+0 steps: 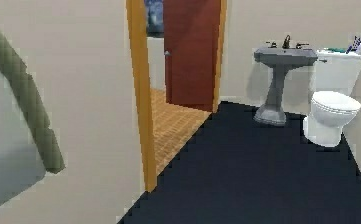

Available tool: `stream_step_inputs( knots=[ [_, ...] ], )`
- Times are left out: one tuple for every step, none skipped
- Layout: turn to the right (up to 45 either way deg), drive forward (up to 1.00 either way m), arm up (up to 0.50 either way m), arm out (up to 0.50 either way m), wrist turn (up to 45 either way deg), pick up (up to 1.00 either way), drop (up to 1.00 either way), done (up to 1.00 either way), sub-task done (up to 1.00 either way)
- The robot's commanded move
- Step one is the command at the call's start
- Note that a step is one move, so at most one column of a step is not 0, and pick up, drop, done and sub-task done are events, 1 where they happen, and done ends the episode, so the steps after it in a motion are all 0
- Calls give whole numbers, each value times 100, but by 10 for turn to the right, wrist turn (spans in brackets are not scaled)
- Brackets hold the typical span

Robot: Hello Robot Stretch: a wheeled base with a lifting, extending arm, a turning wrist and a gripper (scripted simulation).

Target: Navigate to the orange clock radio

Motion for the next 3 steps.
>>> stream_step_inputs(
  knots=[
    [0, 35, 0, 0, 0, 0, 0, 0, 0],
    [150, 0, 0, 0, 0, 0, 0, 0, 0],
    [0, 100, 0, 0, 0, 0, 0, 0, 0]
  ],
)
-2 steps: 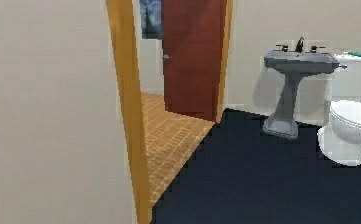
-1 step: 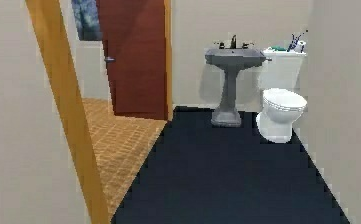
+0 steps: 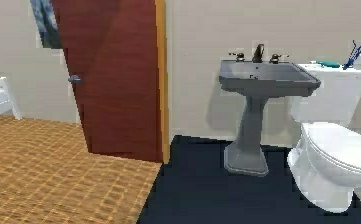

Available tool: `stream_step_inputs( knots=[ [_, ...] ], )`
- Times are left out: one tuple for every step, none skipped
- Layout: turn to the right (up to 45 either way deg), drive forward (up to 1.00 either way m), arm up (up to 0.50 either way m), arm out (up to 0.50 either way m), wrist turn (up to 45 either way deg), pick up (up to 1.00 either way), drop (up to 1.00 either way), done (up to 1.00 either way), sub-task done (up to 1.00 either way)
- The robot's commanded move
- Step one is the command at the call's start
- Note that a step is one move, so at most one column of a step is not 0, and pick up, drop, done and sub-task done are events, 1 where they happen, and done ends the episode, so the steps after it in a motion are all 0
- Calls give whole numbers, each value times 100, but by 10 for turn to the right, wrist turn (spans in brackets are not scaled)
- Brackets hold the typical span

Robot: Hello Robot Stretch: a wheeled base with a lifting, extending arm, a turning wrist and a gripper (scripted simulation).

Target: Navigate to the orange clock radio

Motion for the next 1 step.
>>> stream_step_inputs(
  knots=[
    [0, 55, 0, 0, 0, 0, 0, 0, 0]
  ],
)
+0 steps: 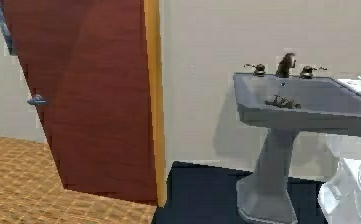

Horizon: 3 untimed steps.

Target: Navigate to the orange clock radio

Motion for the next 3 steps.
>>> stream_step_inputs(
  knots=[
    [-450, 0, 0, 0, 0, 0, 0, 0, 0],
    [-330, 0, 0, 0, 0, 0, 0, 0, 0],
    [0, 100, 0, 0, 0, 0, 0, 0, 0]
  ],
)
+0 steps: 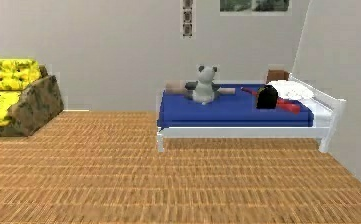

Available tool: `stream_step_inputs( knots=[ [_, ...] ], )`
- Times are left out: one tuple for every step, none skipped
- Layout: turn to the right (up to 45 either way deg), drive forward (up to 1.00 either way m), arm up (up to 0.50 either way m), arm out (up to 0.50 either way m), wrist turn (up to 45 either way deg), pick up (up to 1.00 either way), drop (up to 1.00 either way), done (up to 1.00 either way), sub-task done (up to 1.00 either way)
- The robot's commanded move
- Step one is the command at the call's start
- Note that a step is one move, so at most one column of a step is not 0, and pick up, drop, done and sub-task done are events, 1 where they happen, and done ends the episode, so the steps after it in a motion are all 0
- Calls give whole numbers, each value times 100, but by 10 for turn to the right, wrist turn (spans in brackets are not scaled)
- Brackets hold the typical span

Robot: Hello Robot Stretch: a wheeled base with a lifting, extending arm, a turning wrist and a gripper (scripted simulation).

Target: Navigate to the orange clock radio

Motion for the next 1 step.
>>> stream_step_inputs(
  knots=[
    [0, 65, 0, 0, 0, 0, 0, 0, 0]
  ],
)
